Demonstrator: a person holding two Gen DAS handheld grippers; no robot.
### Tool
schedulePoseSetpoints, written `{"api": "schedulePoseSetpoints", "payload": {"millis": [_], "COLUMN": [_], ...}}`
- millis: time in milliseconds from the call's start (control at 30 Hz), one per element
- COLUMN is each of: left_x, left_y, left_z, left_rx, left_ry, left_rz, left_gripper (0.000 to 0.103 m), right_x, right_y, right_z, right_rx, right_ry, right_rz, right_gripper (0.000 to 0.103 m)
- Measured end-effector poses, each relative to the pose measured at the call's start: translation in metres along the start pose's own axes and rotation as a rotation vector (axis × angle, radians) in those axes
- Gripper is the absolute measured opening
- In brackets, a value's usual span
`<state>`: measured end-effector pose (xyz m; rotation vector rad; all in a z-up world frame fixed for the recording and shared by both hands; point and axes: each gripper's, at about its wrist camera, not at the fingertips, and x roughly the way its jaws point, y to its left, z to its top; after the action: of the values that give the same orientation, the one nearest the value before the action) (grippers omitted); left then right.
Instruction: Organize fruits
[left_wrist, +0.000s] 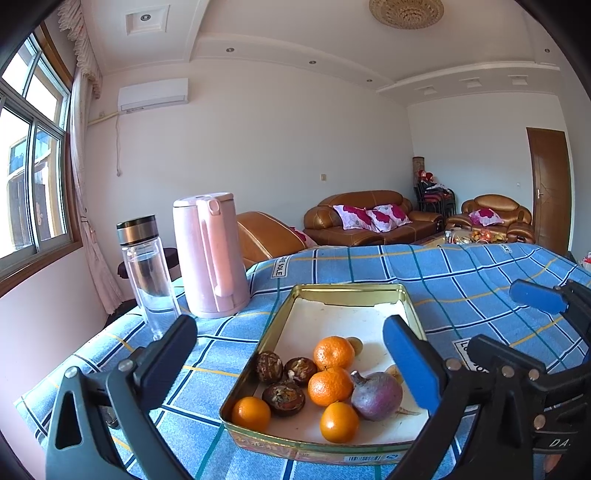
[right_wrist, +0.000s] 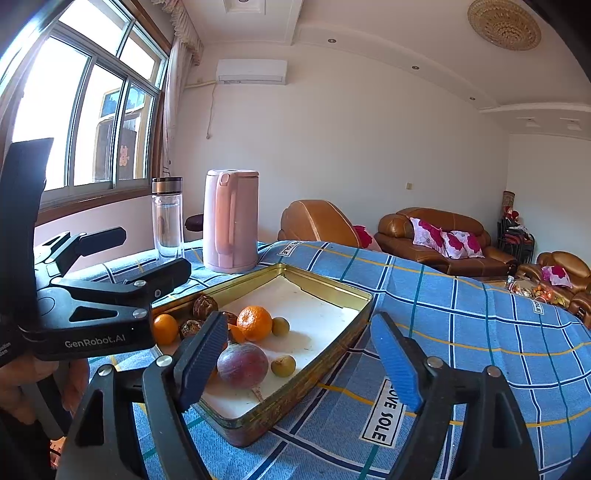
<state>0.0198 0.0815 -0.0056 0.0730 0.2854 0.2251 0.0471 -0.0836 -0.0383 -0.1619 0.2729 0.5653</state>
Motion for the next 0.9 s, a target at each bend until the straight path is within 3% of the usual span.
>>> {"api": "schedulePoseSetpoints", "payload": {"millis": [900], "left_x": [-0.011], "left_y": [-0.010], "left_z": [0.012], "left_rx": [-0.009], "left_ry": [-0.018], "left_rz": [-0.017], "left_gripper": [0.103], "right_x": [-0.013], "right_y": [-0.005], "right_z": [0.000], "right_rx": [-0.018], "right_ry": [-0.027], "right_rz": [-0.037], "right_gripper": [0.083]}}
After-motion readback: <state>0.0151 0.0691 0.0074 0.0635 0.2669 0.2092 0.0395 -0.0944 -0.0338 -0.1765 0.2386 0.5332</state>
